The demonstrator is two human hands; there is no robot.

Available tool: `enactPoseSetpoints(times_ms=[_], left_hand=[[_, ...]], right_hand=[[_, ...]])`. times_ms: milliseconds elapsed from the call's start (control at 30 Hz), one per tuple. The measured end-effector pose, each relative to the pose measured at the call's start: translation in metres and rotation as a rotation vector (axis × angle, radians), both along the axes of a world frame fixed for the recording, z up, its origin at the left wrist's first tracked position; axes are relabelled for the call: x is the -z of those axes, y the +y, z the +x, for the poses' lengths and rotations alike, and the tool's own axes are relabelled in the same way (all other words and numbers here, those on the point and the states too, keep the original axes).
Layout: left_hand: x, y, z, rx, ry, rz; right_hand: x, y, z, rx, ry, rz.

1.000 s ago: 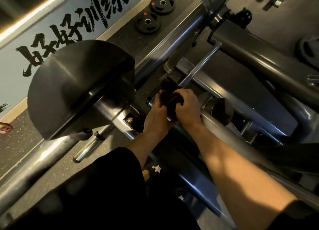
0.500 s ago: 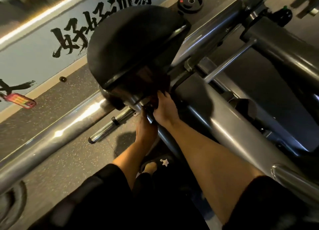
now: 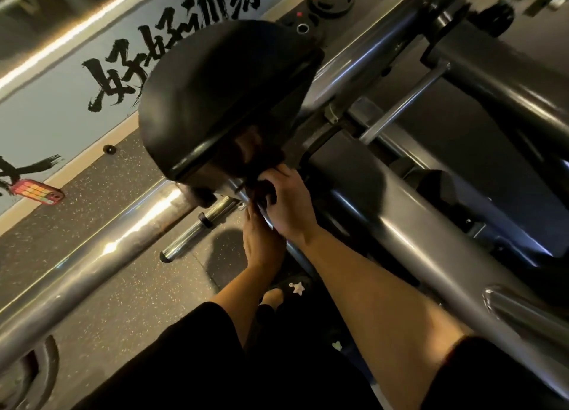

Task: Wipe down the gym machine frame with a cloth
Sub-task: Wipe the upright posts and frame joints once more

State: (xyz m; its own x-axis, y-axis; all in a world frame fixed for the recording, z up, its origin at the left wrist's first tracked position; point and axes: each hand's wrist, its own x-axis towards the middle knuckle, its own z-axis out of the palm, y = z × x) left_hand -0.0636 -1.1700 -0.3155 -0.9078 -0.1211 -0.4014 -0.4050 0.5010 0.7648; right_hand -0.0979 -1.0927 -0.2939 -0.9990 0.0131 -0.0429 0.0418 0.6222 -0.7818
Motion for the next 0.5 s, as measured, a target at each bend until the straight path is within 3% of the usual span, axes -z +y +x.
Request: enactPoseSetpoints(times_ms=[100, 167, 300, 400, 500], left_hand=[[0.001, 0.014, 0.009, 0.045, 0.043, -0.054], [-0.003, 0.025, 0.017, 0.152, 0.061, -0.159], [-0.004, 0.031, 0.019, 0.09, 0.132, -0.207], [-0.002, 0.031, 0.022, 0.162, 0.105, -0.295], [0.0, 0.036, 0.023, 0.172, 0.103, -0.329]], right_hand=[[-0.006, 0.003, 0.046, 0.398, 0.046, -0.078], [0.005, 0.01, 0.064, 0.55, -0.06, -0.099], [0.031, 0.036, 0.073, 0.585, -0.477, -0.208], [0.042, 0.055, 0.095, 0.698, -0.529, -0.19], [0.041, 0.061, 0.106, 0.656, -0.552, -0.246]])
